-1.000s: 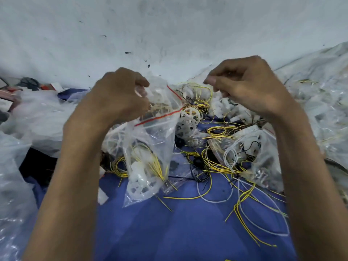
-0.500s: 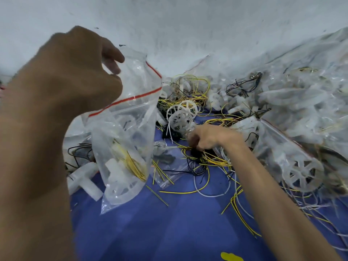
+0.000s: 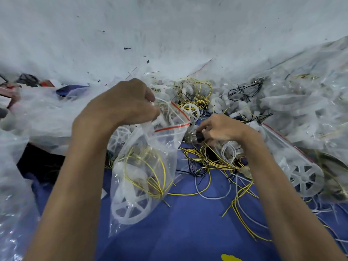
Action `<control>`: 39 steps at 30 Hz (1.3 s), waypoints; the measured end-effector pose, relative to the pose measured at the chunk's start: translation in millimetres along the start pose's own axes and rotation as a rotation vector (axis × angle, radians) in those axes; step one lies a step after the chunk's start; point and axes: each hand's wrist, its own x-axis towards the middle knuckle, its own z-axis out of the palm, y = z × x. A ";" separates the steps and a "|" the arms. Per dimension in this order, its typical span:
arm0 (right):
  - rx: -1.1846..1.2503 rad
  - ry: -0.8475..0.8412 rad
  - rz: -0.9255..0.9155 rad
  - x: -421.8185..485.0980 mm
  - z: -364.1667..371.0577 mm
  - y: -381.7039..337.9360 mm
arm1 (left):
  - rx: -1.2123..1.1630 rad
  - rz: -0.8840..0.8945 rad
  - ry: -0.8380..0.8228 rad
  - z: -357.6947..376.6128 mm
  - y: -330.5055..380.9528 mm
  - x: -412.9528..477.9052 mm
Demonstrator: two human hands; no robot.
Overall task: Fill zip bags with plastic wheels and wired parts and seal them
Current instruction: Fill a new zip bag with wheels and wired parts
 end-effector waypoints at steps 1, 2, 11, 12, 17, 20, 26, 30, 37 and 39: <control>-0.002 0.012 0.005 -0.4 -0.6 0.6 | -0.019 -0.010 0.011 -0.4 -1.6 0.5; -0.033 0.038 0.005 -0.1 -1.5 1.1 | -0.034 -0.021 0.025 -1.1 -3.0 0.7; 0.041 0.088 -0.048 -1.9 -4.8 -1.4 | -0.071 -0.053 0.208 -6.8 -14.5 4.1; 0.048 0.061 -0.058 -2.8 -4.5 -2.0 | -0.061 -0.033 0.203 -6.9 -15.2 4.4; 0.053 -0.035 -0.029 -5.1 -4.8 0.2 | -0.067 0.132 0.109 -11.7 -21.6 3.4; 0.076 -0.076 0.006 -5.3 -5.4 1.7 | -0.124 0.191 0.048 -19.3 -26.4 -0.1; 0.154 -0.078 0.056 -5.6 -7.1 3.8 | -0.248 0.374 0.032 -24.0 -30.1 -3.2; 0.166 -0.074 0.053 -6.7 -8.5 4.0 | -0.415 0.490 0.038 -25.8 -29.2 -9.6; 0.182 -0.027 0.049 -8.5 -10.5 5.9 | -0.415 0.405 0.083 -25.0 -30.1 -7.0; 0.209 -0.007 0.046 -8.8 -12.4 7.3 | -0.385 0.368 0.095 -24.8 -28.5 -7.5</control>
